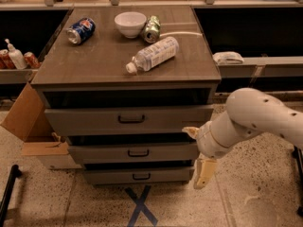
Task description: Open middle drawer
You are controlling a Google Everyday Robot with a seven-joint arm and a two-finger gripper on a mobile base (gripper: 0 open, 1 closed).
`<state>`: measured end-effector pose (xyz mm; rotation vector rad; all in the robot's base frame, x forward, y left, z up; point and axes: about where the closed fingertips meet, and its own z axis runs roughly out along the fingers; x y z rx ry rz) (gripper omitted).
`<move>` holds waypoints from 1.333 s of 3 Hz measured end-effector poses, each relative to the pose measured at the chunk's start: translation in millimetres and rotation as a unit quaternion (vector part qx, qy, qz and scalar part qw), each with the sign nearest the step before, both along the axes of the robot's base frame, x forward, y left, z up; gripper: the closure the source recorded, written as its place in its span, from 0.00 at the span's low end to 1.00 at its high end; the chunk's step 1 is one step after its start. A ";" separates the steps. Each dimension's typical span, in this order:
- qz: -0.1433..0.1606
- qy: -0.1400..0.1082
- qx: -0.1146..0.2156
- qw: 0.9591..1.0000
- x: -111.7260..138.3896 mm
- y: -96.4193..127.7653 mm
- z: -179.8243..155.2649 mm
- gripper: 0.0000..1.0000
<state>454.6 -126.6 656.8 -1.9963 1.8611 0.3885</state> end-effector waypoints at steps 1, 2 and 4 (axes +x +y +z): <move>0.002 0.000 -0.041 0.999 14.6 -15.9 -61.1 0.00; 0.005 0.018 -0.048 0.999 25.4 -25.0 -124.9 0.00; 0.007 -0.002 -0.051 0.999 38.1 -20.2 -144.2 0.00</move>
Offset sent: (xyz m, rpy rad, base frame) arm 0.0473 -0.0387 -0.1847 -0.1208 0.0444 0.0096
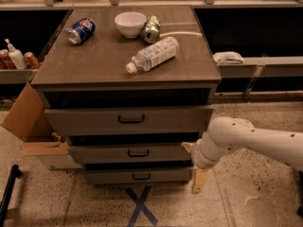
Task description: Open middle drawer
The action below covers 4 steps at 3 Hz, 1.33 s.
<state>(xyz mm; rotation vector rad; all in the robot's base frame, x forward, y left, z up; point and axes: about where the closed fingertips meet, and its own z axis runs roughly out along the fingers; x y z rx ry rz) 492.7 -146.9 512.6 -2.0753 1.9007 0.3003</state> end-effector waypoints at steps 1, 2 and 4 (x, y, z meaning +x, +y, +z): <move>0.013 -0.028 0.002 1.000 21.9 11.3 -26.3 0.00; 0.025 -0.047 0.008 0.999 42.3 26.7 -47.6 0.00; 0.030 -0.077 0.029 0.996 75.9 52.9 -75.0 0.00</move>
Offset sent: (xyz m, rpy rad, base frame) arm 0.0695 0.0443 -0.0712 0.0310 -0.1477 0.0750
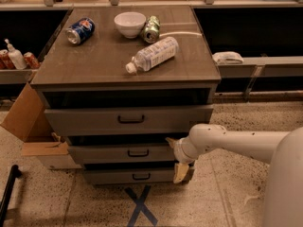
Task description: Open middle drawer
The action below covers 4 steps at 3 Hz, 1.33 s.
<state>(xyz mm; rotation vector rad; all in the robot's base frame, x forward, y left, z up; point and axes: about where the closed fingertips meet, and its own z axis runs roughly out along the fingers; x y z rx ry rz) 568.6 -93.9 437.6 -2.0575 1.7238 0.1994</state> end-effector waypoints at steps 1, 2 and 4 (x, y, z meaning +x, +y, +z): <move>-0.003 -0.005 0.014 1.000 13.1 11.3 -9.8 0.00; 0.001 0.000 0.023 1.000 21.2 23.6 -18.9 0.18; 0.004 0.020 0.028 0.999 -0.2 24.2 -27.5 0.66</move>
Offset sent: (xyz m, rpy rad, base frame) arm 0.0339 0.0367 -0.0271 0.0673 0.0051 0.0075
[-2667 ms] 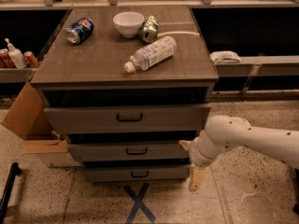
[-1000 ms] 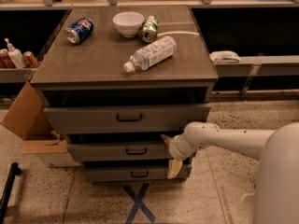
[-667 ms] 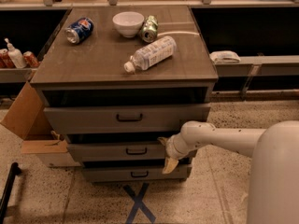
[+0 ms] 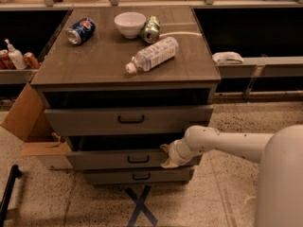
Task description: Open middle drawer
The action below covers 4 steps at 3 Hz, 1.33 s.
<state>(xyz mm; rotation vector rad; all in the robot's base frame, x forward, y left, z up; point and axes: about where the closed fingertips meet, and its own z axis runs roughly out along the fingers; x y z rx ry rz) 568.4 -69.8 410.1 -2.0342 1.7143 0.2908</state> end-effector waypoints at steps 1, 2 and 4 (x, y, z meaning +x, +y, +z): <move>0.000 0.000 0.000 1.000 0.0 0.0 6.2 0.89; 0.000 0.000 0.000 1.000 0.0 0.0 14.9 1.00; 0.001 0.002 0.000 1.000 -1.2 1.3 14.5 0.60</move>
Offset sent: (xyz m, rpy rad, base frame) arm -0.0811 -0.0188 0.0287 0.0199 0.0157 0.0312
